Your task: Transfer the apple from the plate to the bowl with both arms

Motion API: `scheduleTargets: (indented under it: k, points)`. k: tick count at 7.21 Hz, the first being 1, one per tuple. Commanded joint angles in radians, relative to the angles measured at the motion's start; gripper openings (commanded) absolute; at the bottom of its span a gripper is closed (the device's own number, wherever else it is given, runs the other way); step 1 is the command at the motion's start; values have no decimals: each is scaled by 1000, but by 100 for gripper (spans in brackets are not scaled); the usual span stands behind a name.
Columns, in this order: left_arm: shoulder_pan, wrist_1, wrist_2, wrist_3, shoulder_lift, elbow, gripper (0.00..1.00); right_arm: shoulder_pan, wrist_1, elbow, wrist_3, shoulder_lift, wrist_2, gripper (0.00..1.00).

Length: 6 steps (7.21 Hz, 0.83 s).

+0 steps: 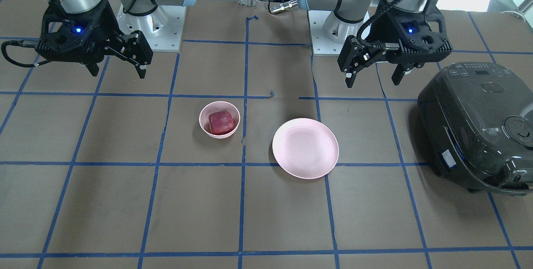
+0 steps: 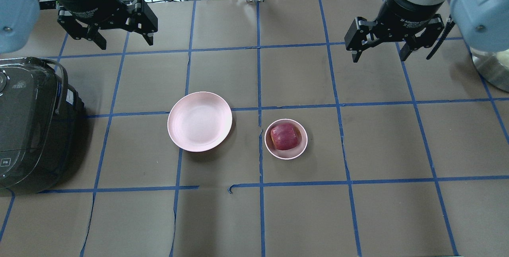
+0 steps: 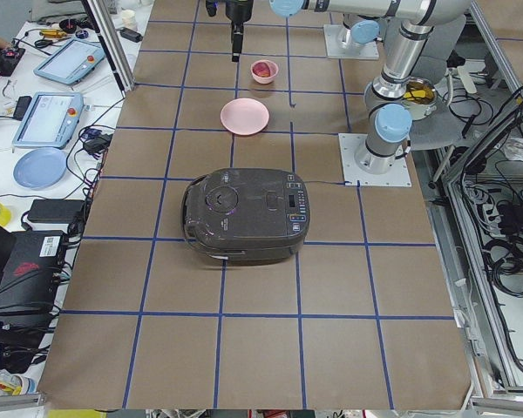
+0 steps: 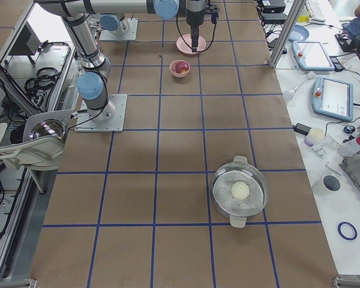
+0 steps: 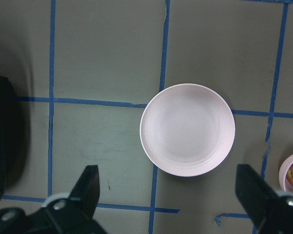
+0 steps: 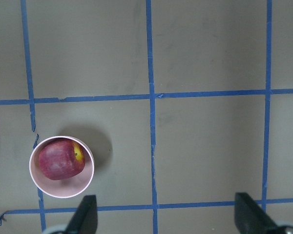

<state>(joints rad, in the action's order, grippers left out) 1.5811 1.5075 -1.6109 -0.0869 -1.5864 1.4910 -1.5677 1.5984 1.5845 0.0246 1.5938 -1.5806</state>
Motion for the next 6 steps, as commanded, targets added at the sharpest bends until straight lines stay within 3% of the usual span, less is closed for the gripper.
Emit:
scheduleTargets:
  k: [1, 6]
  points:
    - [-18, 64, -3, 34, 6, -32, 100, -2, -1, 2, 0, 0, -5, 100]
    - [-36, 65, 11, 45, 6, -23, 100, 0, -2, 3, 0, 0, -9, 100]
